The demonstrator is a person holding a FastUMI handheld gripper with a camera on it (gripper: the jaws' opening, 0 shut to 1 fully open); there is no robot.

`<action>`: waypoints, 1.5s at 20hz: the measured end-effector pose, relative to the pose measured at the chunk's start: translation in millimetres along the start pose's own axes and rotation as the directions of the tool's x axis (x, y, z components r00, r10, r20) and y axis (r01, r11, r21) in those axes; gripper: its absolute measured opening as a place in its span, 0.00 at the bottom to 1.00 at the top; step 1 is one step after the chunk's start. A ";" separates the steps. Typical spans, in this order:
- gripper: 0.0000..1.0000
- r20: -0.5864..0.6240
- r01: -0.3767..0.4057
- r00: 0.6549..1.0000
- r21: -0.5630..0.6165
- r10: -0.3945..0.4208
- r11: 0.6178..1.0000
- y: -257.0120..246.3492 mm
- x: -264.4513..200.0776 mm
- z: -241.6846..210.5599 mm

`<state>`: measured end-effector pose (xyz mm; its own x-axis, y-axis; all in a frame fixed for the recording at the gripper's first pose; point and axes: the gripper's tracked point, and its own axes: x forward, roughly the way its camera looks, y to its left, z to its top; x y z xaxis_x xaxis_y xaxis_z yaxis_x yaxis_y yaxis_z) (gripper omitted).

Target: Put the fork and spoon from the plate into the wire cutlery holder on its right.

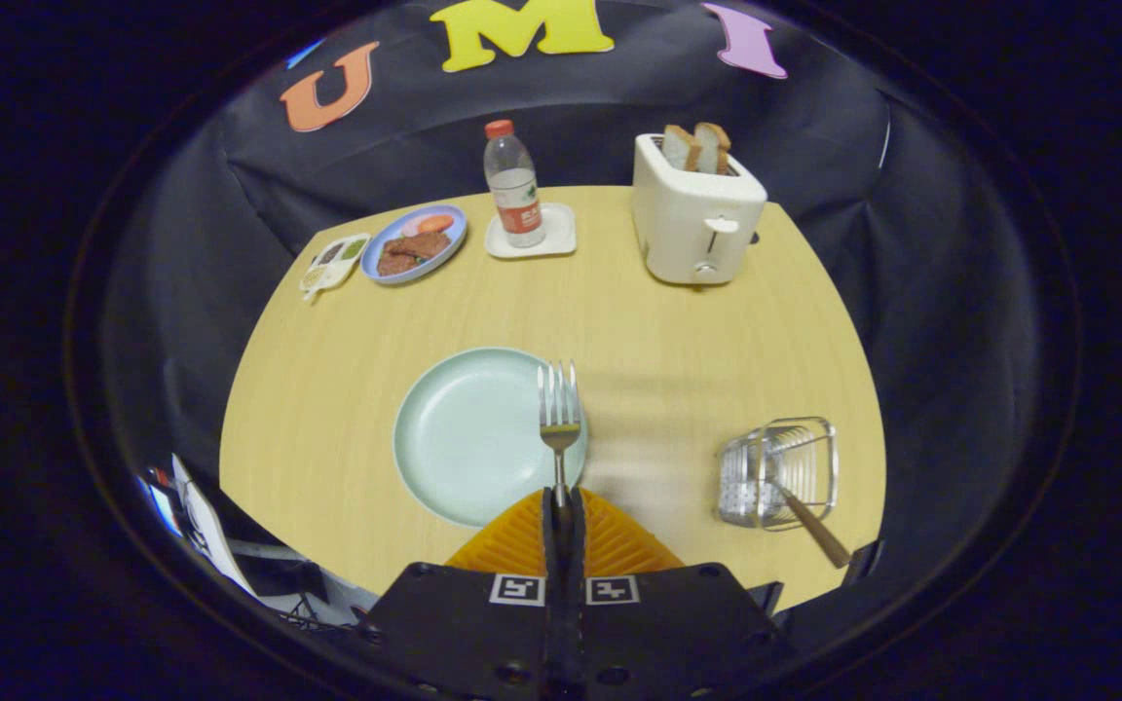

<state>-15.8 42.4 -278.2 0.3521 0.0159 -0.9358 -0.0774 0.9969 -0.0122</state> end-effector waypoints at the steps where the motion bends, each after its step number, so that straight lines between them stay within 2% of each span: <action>1: 0.01 -0.003 0.008 1.000 0.014 -0.008 1.000 -18.5 -10.1 3.6; 7: 0.01 -0.090 0.056 0.995 0.059 -0.051 0.997 -118.7 -42.5 8.8; 10: 0.01 -0.156 0.067 0.986 0.072 -0.055 0.995 -140.6 -44.3 -2.2; 18: 0.01 -0.333 0.013 0.942 0.155 0.040 0.988 -137.1 -27.0 -42.0; 28: 0.02 -0.418 0.049 0.908 0.188 0.035 0.981 -143.1 -0.1 -39.3; 30: 0.05 -0.424 0.055 0.905 0.202 0.037 0.978 -143.1 2.5 -40.9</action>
<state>-42.1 -103.3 -293.2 -0.0793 0.0184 -0.9967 0.1319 0.9912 0.0078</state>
